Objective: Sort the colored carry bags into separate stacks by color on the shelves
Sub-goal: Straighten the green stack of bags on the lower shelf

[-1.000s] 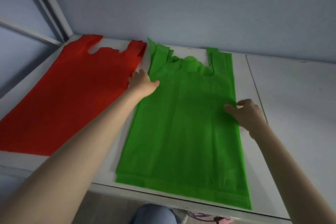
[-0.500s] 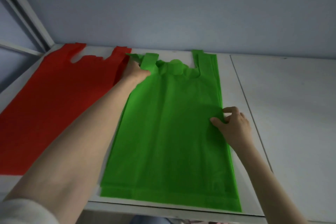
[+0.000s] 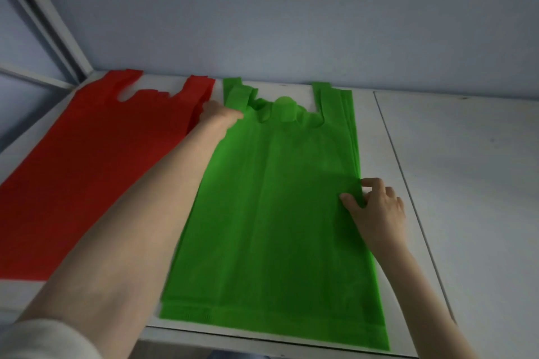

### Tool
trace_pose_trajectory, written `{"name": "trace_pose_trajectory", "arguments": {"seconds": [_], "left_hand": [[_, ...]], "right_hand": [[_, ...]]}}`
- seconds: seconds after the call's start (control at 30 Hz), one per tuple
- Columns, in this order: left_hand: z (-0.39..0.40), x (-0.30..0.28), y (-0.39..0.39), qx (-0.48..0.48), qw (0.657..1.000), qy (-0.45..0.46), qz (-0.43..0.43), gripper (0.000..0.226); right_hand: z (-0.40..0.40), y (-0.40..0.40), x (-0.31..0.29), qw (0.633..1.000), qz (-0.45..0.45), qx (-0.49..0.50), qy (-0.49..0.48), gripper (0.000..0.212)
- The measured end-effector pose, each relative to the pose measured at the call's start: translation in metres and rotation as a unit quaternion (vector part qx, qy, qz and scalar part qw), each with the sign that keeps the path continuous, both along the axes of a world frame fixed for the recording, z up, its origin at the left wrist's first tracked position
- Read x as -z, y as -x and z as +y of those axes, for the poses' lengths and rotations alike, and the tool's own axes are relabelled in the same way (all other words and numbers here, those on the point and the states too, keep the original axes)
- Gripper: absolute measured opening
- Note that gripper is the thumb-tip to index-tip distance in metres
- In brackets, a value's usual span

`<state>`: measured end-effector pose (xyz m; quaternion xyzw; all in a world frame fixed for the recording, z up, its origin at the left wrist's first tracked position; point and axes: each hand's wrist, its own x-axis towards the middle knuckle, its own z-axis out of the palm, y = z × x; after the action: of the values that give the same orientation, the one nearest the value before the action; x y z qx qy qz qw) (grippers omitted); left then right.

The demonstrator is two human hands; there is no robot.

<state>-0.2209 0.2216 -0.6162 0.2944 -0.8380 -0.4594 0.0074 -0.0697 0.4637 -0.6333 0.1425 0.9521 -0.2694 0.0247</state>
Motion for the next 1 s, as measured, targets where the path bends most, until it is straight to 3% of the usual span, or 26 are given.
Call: {"name": "trace_pose_trajectory", "arguments": {"seconds": [0.1,0.17,0.3,0.47,0.57,0.63,0.73,0.83,1.0], "left_hand": [[0.0,-0.005,0.0,0.024,0.999,-0.015,0.03,0.061],[0.001,-0.009,-0.004,0.081,0.99,-0.053,0.101,0.048],[-0.006,-0.002,-0.013,0.084,0.972,-0.072,0.209,0.051],[-0.01,0.012,-0.002,0.012,1.0,0.02,0.007,0.07],[-0.005,0.002,0.005,0.015,0.999,-0.038,0.008,0.077],[-0.005,-0.003,0.007,0.006,0.999,-0.031,-0.007,0.079],[-0.005,-0.008,0.009,0.068,0.99,-0.108,-0.061,0.08],[0.002,-0.018,0.007,0.114,0.973,-0.179,-0.093,0.068],[0.003,-0.03,0.007,0.096,0.948,-0.288,-0.092,0.04]], "right_hand": [[0.0,0.0,-0.001,1.0,-0.001,0.0,0.005,0.054],[-0.001,0.0,-0.001,1.0,-0.001,0.001,0.004,0.053],[-0.003,-0.003,-0.002,1.0,-0.004,-0.002,-0.006,0.054],[-0.005,-0.004,-0.002,1.0,-0.004,0.002,-0.019,0.053],[-0.005,-0.004,-0.001,1.0,-0.008,0.004,-0.025,0.053],[-0.005,-0.004,-0.001,1.0,-0.007,0.004,-0.025,0.053],[-0.006,-0.004,-0.001,1.0,-0.009,0.006,-0.021,0.053],[-0.006,-0.004,-0.001,1.0,-0.009,0.006,-0.021,0.053],[-0.006,-0.005,-0.002,1.0,-0.012,0.003,-0.023,0.053]]}}
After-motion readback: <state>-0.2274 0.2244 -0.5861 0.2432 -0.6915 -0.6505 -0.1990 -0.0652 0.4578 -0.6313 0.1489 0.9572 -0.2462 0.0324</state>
